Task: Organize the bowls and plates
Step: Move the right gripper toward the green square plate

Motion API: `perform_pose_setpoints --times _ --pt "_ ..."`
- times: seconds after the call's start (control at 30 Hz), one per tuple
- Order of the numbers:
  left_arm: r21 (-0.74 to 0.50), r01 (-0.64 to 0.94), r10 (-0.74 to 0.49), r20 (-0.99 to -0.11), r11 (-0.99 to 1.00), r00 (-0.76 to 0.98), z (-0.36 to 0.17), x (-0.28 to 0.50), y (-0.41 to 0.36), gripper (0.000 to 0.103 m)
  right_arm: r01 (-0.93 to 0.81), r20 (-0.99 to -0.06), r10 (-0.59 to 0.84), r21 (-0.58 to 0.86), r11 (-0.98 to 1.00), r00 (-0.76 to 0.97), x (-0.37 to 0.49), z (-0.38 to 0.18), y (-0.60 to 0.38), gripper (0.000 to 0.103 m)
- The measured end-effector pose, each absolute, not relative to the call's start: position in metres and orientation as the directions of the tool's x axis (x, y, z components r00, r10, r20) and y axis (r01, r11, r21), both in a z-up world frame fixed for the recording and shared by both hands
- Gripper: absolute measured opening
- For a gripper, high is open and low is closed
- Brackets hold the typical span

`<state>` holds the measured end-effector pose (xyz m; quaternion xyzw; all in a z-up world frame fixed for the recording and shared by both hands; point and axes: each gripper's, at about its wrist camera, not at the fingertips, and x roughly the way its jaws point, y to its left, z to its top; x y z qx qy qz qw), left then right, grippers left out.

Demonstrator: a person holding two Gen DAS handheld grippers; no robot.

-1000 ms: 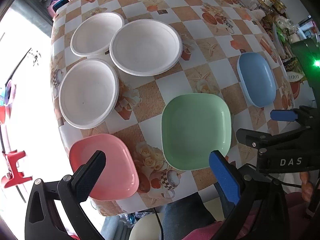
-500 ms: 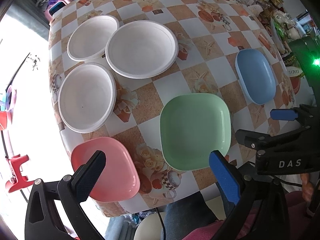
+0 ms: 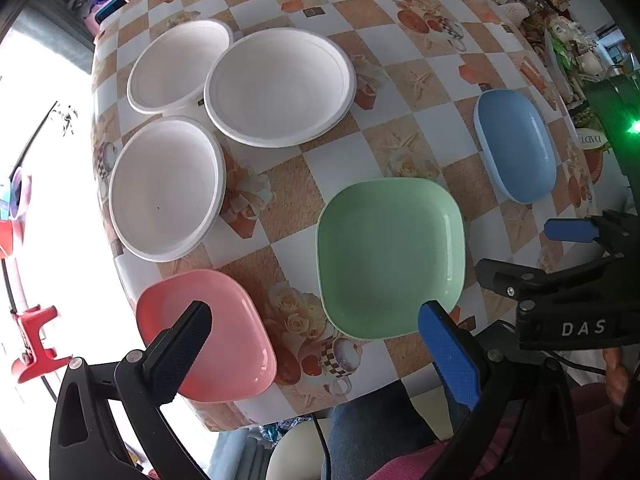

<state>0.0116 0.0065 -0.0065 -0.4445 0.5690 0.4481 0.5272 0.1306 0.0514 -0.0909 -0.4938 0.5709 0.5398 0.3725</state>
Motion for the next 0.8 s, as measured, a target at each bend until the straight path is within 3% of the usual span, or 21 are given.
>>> perform_pose_setpoints --times 0.8 --pt "0.056 -0.976 -0.046 -0.997 0.211 -0.067 -0.028 0.012 0.008 0.103 -0.966 -0.951 -0.192 0.256 -0.042 -0.244 0.135 -0.114 0.048 0.102"
